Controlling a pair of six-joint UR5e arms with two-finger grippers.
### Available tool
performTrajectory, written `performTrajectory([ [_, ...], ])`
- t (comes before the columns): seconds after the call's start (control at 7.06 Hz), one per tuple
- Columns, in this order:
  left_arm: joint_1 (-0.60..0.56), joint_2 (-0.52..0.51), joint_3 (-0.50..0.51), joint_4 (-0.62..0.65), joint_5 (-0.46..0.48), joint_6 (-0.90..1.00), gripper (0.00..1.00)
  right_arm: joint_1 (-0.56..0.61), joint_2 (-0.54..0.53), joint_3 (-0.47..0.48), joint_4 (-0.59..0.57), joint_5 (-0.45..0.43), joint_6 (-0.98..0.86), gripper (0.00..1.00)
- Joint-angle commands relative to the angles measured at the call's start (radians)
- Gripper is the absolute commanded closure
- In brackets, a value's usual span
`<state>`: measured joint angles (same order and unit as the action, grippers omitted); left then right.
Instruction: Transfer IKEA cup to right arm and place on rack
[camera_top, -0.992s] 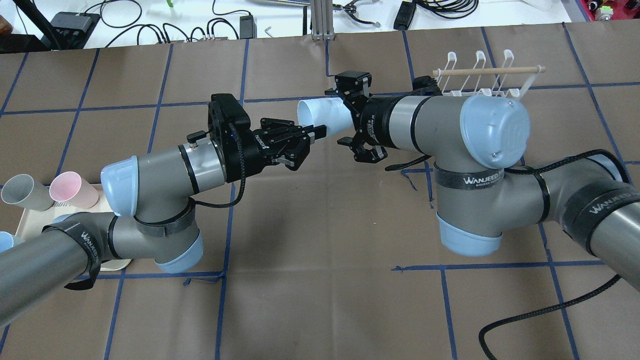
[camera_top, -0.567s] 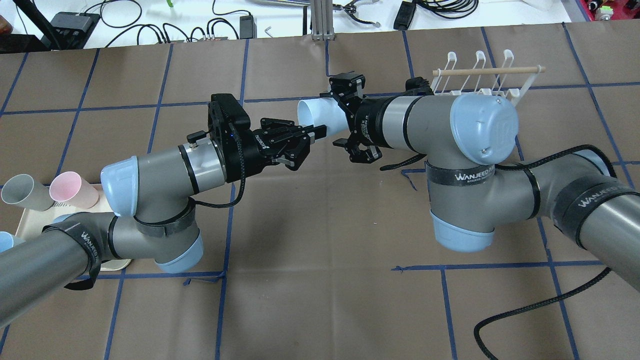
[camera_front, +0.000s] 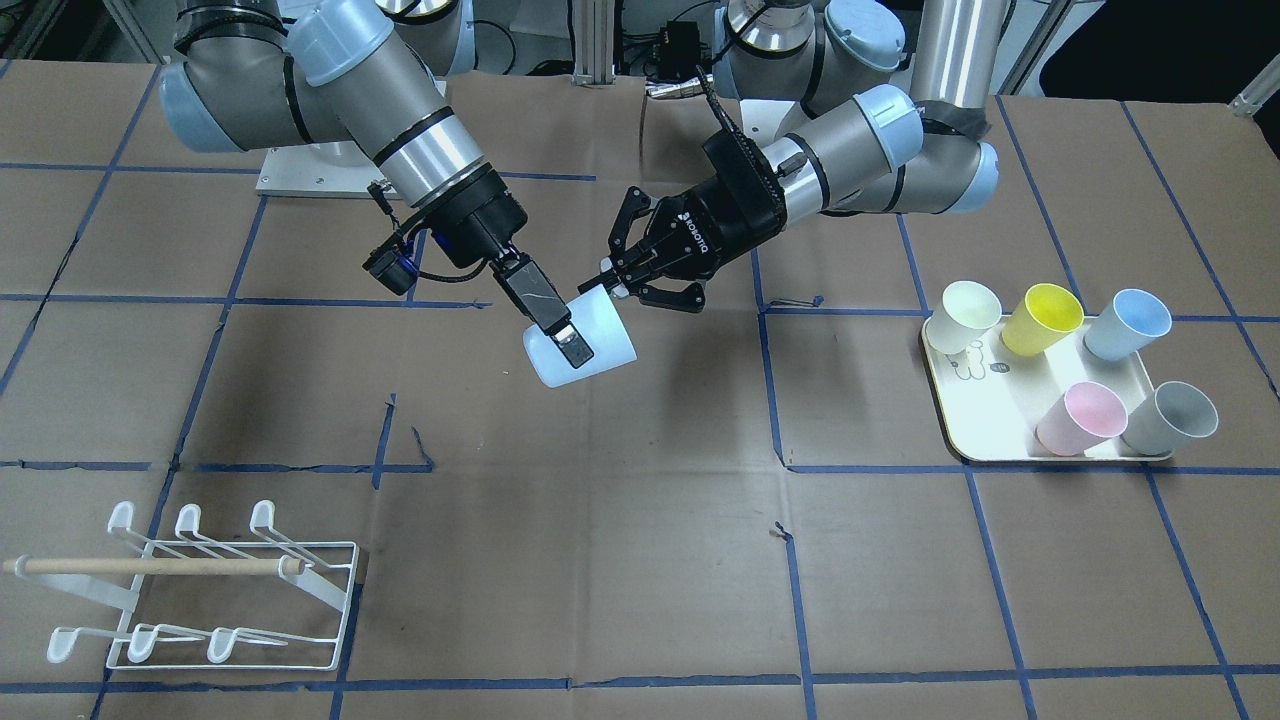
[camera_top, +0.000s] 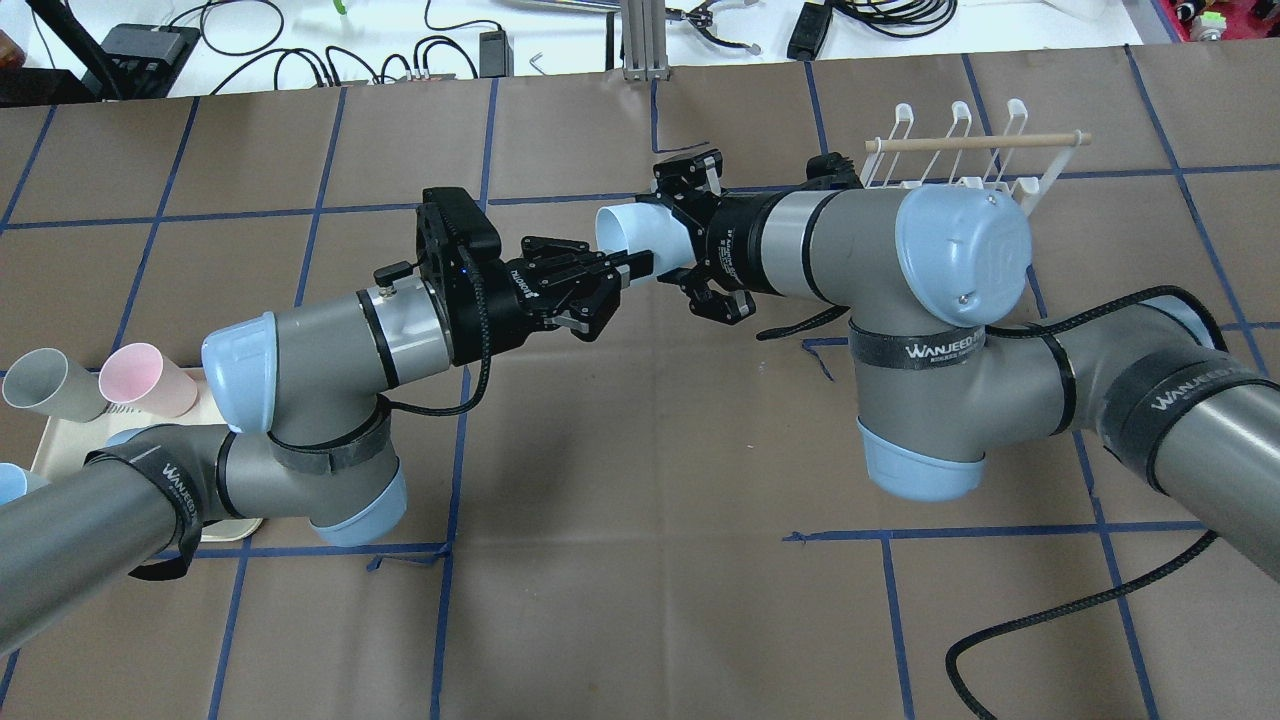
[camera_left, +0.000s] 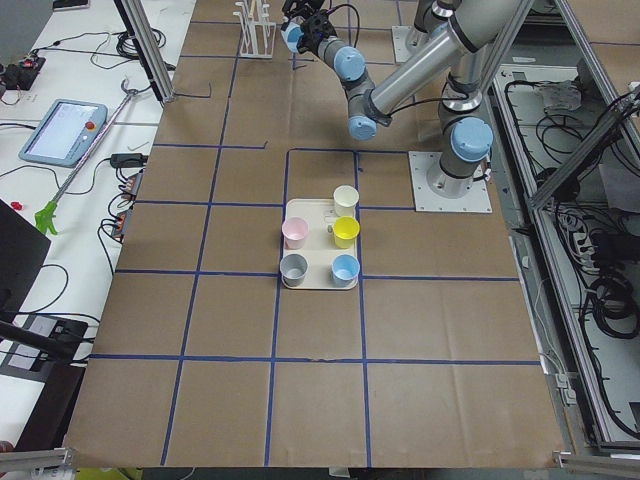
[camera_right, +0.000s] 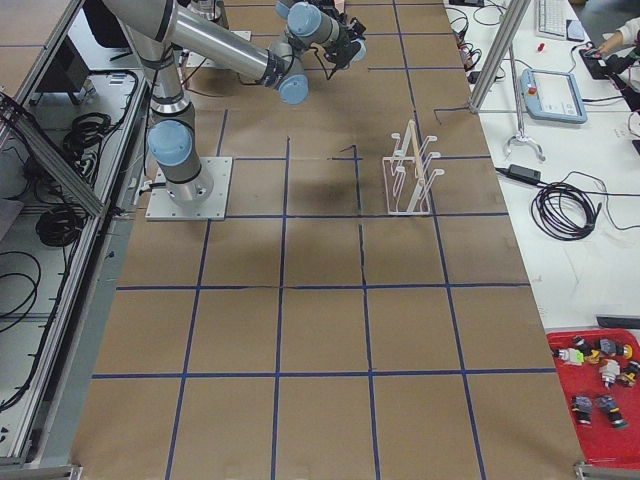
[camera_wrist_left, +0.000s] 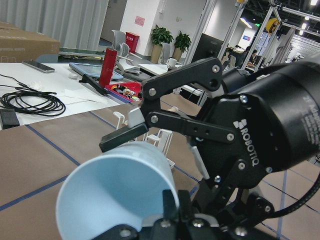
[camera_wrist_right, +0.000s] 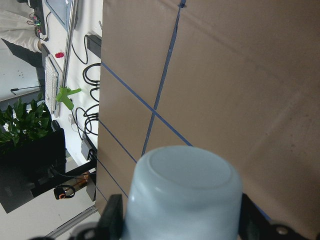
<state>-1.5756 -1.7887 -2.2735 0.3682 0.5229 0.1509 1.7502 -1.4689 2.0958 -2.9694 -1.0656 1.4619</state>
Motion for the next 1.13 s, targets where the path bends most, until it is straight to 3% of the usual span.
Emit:
performTrajectory([
  [0.0, -0.001, 0.002, 0.0, 0.0, 0.0, -0.011, 0.85, 0.0, -0.002, 0.0, 0.001, 0.01, 0.0, 0.45],
  [0.57, 0.0, -0.003, 0.006, 0.086, 0.015, -0.126, 0.09, 0.0, -0.004, -0.008, 0.001, 0.01, 0.0, 0.48],
  [0.71, 0.005, 0.002, 0.015, 0.086, 0.02, -0.134, 0.02, 0.0, -0.004, -0.008, 0.001, 0.01, 0.0, 0.49],
  [0.85, 0.02, 0.014, 0.023, 0.081, 0.037, -0.136, 0.01, 0.0, -0.005, -0.008, 0.001, 0.01, 0.0, 0.5],
  [0.99, 0.052, 0.02, 0.016, 0.074, 0.149, -0.137, 0.01, 0.0, -0.004, -0.01, 0.001, 0.01, 0.0, 0.5],
])
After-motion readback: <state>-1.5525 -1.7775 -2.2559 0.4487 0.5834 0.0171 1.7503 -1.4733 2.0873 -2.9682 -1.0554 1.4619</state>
